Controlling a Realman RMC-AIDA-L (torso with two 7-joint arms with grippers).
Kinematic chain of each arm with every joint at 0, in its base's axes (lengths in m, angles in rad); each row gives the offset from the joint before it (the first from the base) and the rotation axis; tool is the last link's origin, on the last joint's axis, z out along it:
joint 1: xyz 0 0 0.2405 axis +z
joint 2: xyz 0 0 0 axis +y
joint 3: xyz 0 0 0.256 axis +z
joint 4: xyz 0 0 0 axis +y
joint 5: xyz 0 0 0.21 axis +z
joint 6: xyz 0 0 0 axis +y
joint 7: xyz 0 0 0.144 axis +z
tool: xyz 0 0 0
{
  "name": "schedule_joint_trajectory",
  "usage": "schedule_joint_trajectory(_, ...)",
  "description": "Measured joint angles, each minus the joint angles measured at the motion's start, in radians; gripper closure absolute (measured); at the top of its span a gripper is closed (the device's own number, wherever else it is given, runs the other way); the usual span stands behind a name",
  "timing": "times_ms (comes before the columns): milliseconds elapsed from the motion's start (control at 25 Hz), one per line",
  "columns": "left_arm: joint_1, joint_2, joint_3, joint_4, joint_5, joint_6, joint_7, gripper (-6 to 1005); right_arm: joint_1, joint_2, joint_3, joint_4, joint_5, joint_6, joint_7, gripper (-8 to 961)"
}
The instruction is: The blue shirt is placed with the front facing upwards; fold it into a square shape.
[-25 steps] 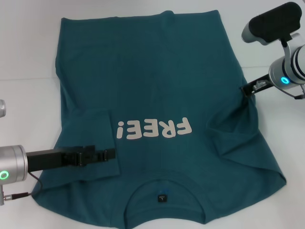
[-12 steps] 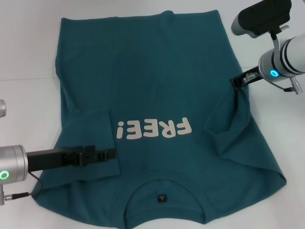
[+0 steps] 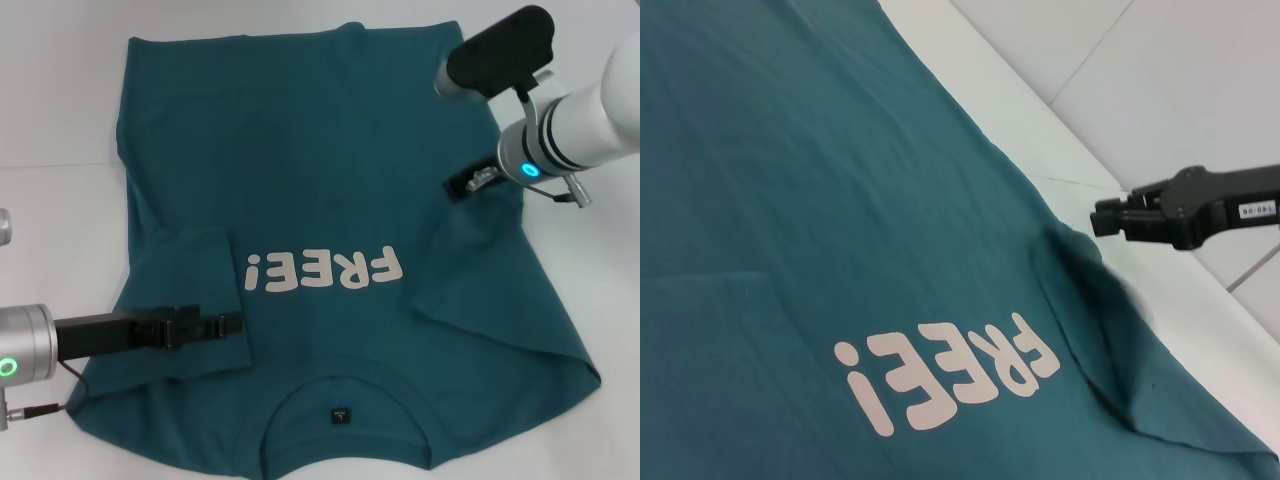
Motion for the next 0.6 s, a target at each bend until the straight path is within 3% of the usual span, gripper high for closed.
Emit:
schedule_joint_trajectory(200,0.002,0.0,0.0,0.0,0.0,0.0,0.0,56,0.007,-0.003,0.008,-0.02,0.002,0.0,0.007,787)
schedule_joint_trajectory(280,0.002,0.001,-0.002,0.001,0.0,0.0,0.0,56,-0.001,-0.006,0.012,-0.041,0.002,-0.008,0.019,562)
schedule_joint_trajectory(360,0.003,0.002,-0.004,0.001,0.0,0.001,0.0,56,-0.019,-0.01,0.031,-0.081,0.012,-0.04,0.033,479)
schedule_joint_trajectory(520,0.021,0.007,-0.012,-0.021,0.0,0.017,-0.003,56,-0.106,-0.013,0.103,-0.244,0.134,-0.191,0.026,312)
schedule_joint_trajectory(600,0.037,0.011,-0.026,-0.047,-0.003,0.031,-0.016,55,-0.171,-0.019,0.14,-0.344,0.252,-0.315,0.008,304)
